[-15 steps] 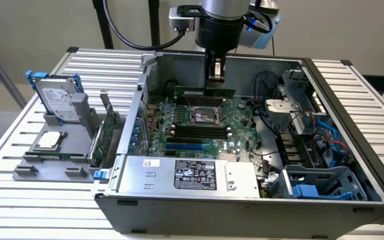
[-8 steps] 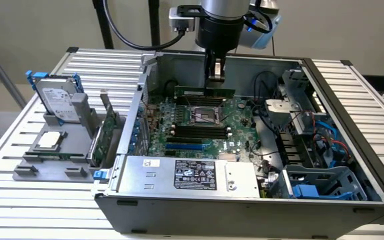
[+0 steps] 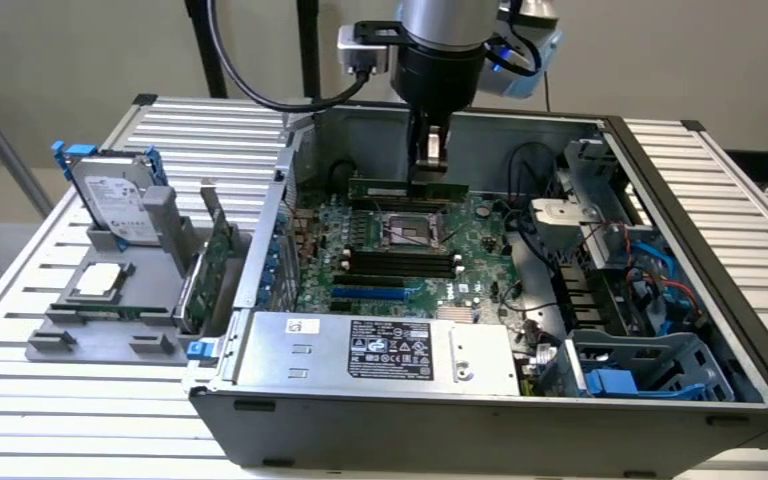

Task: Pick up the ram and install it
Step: 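Insert the ram into the slot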

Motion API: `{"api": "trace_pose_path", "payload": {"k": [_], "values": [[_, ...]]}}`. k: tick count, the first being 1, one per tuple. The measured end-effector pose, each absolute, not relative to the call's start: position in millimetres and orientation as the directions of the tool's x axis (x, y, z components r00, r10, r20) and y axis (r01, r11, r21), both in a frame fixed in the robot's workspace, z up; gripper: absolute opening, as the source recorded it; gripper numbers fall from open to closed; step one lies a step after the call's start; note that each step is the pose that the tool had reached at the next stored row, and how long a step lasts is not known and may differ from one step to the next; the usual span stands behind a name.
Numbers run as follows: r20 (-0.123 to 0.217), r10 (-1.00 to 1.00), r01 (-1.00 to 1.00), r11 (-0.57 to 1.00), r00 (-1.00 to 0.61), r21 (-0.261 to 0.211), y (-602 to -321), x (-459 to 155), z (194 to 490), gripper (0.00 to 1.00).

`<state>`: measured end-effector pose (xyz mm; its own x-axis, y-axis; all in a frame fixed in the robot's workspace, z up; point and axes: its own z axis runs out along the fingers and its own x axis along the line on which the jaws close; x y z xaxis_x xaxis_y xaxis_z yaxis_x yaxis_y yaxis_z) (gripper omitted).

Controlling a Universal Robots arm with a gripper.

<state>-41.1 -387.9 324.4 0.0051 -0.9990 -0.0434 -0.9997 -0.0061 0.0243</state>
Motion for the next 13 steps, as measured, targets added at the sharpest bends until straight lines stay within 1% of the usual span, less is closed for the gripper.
{"api": "trace_pose_path", "payload": {"k": [13], "values": [[-0.043,-0.999,-1.0,-0.006,0.005,0.024,-388.7,-41.3,300.8,0.0]]}}
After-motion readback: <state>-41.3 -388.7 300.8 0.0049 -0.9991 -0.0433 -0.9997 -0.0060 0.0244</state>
